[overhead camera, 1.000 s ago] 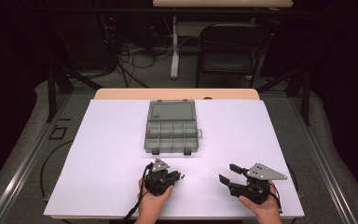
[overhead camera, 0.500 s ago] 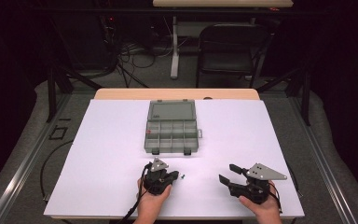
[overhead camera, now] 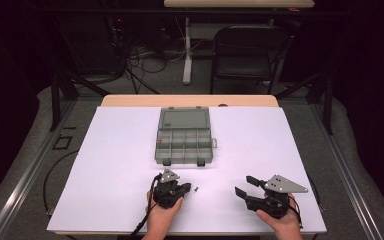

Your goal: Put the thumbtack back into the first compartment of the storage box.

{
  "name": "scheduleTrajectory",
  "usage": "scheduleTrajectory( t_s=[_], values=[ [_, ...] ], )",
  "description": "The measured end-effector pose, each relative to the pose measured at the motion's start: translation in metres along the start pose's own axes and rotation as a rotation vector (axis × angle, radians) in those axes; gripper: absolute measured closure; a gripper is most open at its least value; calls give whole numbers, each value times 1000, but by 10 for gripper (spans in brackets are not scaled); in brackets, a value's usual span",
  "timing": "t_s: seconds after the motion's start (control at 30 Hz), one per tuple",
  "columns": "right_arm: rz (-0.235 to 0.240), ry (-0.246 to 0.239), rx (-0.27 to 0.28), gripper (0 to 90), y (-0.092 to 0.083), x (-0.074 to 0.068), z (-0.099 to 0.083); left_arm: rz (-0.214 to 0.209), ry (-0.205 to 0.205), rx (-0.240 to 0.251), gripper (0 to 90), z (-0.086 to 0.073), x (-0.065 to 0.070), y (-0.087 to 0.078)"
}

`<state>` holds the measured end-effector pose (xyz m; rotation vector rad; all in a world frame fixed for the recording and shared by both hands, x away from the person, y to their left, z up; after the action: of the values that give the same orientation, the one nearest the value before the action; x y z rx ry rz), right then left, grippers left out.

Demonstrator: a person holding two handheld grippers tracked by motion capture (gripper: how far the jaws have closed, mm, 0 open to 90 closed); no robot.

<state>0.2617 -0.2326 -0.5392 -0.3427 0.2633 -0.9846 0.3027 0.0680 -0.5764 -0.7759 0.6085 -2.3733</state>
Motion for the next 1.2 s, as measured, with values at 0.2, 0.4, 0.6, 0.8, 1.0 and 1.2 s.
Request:
scheduleTrajectory(
  t_s=[0.2, 0.4, 0.6, 0.8, 1.0, 1.2],
  values=[
    [1, 2, 1, 388, 0, 0, 0, 5, -18, 37, 900, 11, -7, -14],
    [0, 4, 0, 389, 0, 0, 0, 9, -32, 70, 900, 23, -16, -31],
    [0, 3, -1, 389, 0, 0, 0, 30, -27, 84, 900, 33, -23, -43],
    [1, 4, -3, 389, 0, 0, 0, 41, -23, 95, 900, 41, -28, -51],
    [1, 5, -2, 389, 0, 0, 0, 54, -23, 91, 900, 47, -34, -54],
    [2, 3, -5, 388, 0, 0, 0, 61, -44, 94, 900, 58, -44, -56]
  ],
)
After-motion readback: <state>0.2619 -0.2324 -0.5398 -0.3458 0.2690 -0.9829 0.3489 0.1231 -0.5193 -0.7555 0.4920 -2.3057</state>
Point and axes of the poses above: each handheld gripper's, and its own axes: y roughly forward along the jaws, z roughly out of its top, x roughly to its right, the point moved 2 cm from there along y, roughly forward along the jaws, and after that the axes turned 9 degrees about -z, right-handed, at the moved point
